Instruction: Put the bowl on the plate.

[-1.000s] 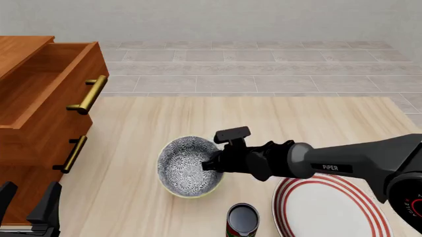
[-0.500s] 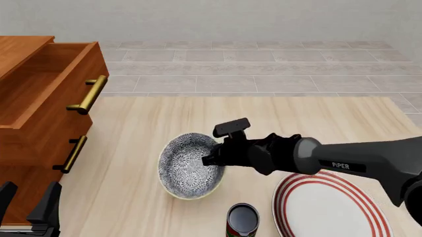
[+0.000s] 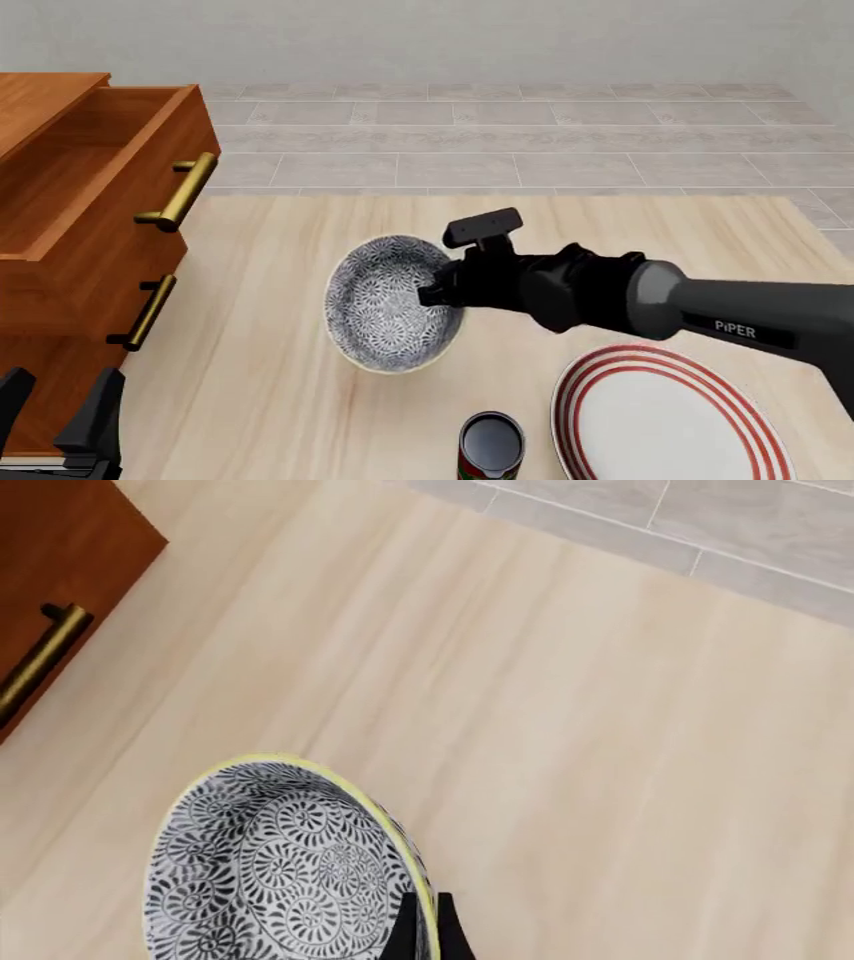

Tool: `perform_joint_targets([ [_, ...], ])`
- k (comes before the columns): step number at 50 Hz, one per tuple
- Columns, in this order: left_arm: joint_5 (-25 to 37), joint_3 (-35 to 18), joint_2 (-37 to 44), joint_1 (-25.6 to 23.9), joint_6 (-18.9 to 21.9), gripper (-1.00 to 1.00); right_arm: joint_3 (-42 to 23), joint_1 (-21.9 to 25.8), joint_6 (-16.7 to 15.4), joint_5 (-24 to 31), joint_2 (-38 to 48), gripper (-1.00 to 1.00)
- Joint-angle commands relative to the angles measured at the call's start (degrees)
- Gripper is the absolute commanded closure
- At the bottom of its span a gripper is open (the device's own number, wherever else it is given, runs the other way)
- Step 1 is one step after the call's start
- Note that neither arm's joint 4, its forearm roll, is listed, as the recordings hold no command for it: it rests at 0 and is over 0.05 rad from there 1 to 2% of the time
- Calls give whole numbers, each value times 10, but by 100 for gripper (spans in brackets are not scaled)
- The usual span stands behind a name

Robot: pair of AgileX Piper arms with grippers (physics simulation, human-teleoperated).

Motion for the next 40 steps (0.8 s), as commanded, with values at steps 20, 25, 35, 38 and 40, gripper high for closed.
perform_joint_targets([
  [20,0,0,0,0,0,-100,48,-63,-7,8,-107,100],
  [25,0,0,0,0,0,-100,64,-75,-9,11,-132,100],
  [35,0,0,0,0,0,-100,113,-96,-8,12,-188,100],
  [38,0,0,0,0,0,-100,124,-103,-9,15,-205,100],
  [40,0,0,0,0,0,-100,130,-108,-8,18,-215,100],
])
